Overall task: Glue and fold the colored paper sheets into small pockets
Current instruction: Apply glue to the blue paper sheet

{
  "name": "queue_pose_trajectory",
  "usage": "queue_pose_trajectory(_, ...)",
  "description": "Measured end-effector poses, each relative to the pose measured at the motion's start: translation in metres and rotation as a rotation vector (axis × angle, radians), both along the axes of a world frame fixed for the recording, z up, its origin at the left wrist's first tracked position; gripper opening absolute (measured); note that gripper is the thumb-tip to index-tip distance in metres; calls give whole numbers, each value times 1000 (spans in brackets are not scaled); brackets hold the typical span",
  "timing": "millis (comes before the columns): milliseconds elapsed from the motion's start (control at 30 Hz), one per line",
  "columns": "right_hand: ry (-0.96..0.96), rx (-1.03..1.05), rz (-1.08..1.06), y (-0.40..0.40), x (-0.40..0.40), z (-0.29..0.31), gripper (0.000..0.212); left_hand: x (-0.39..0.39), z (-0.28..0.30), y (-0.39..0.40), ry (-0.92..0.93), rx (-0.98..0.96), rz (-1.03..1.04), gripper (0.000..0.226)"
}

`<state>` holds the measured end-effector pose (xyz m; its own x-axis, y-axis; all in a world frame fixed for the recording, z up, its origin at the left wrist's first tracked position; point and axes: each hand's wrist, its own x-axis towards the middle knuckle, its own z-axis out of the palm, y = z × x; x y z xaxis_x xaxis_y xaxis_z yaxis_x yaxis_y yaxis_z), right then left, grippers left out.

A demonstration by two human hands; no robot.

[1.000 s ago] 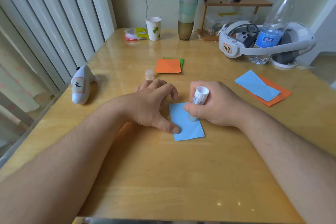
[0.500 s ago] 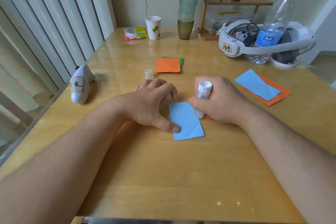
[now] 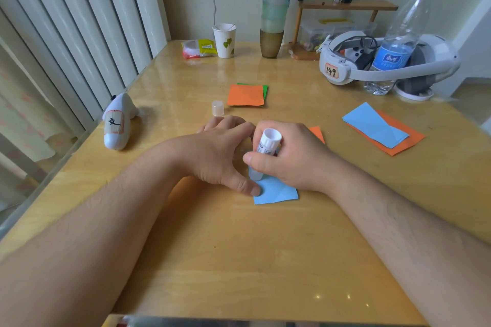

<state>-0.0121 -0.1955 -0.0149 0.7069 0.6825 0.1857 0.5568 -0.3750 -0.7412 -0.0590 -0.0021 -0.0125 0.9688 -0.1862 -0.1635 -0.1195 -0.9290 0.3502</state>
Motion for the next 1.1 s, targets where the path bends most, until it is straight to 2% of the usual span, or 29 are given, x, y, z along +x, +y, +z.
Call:
queue_pose_trajectory(200,10,-29,16,2,-1,2,27,-1,0,0,15,-9,4,103)
queue_pose_trajectory(367,-5,-104,-15,-14,6,7,27,-2,0,0,19,-28,-1,81)
queue_pose_trajectory(800,-41,-138,-59,-29,14,10,31,-2,1,0,19,-47,-3,85)
queue_pose_trajectory(867,-60,-114,-81,-28,15,10,32,-2,1,1,19,-48,-7,84)
queue_pose_trajectory(1000,-115,74,-170,-25,14,9,29,-1,1,1,8,-49,-7,83)
queue_pose_trajectory(1100,-76,104,-119,-18,8,7,31,-2,2,1,0,-46,-28,80)
